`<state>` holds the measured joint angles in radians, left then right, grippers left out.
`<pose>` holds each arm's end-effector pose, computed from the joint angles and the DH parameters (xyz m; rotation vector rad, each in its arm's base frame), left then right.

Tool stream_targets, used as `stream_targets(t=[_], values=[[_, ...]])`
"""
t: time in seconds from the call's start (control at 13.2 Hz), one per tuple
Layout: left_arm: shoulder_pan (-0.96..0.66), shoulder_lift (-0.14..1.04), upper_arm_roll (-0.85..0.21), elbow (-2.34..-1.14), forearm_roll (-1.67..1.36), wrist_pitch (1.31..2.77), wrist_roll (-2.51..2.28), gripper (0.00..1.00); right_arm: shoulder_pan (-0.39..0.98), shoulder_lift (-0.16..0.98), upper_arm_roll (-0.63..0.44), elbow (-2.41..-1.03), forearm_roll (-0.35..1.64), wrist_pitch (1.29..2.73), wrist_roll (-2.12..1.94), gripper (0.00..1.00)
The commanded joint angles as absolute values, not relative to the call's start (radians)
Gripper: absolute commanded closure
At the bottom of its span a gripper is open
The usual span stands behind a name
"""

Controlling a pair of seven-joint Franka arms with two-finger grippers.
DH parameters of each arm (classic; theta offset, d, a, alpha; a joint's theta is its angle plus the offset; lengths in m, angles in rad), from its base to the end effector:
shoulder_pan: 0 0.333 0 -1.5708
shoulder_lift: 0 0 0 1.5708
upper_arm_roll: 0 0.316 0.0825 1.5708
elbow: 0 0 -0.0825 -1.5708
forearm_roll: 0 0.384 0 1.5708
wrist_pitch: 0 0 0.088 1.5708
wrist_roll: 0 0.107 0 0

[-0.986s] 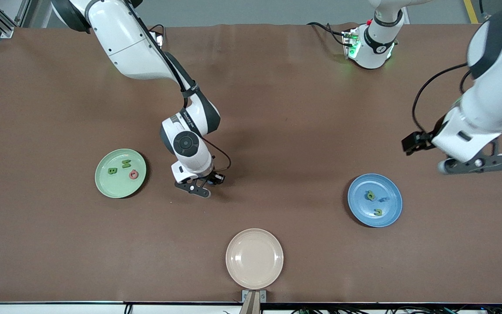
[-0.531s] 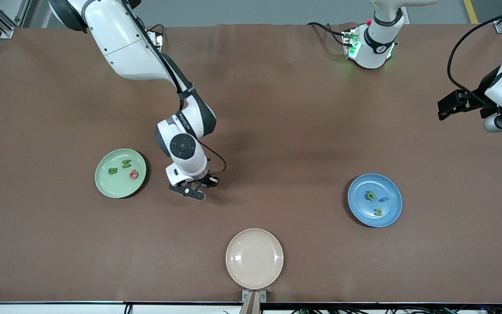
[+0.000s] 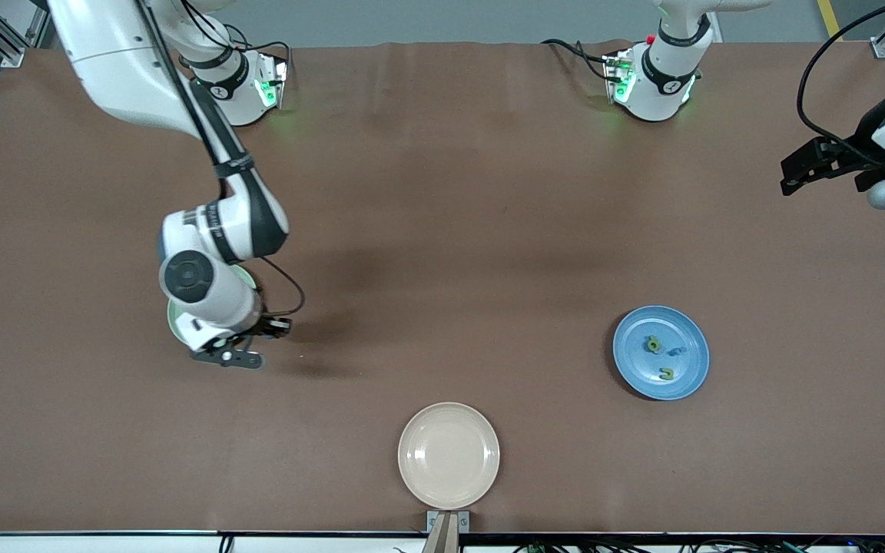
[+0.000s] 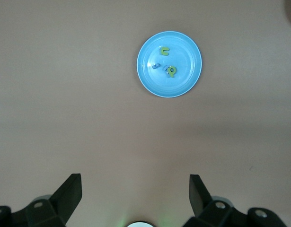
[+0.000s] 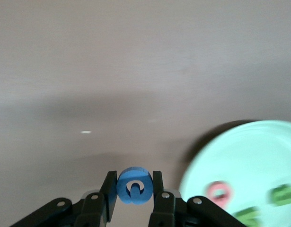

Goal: Sort upper and lower case letters into plates
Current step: 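Lower the blue C onto the green plate and open the right gripper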

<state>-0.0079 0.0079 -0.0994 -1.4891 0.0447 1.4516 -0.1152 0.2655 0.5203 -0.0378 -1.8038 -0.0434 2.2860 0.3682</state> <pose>0.5423 -0.0529 0.6482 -3.0924 -0.0189 0.0622 0.6322 0.1473 0.2536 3.0771 -0.1644 -0.0328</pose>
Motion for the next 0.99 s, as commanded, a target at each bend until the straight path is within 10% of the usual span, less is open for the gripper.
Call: stream_targets(t=[0.0,0.91], values=[[-0.005,-0.011,-0.097,-1.513,0.025,1.471,-0.094,0.0,0.184,0.459,-0.017,-1.919,-0.064,2.359,0.241,1.0],[-0.005,0.006,-0.095,-1.517,0.028,1.485,-0.094,0.0,0.043,0.465,-0.012,-2.083,-0.052,2.523,0.046,0.97]])
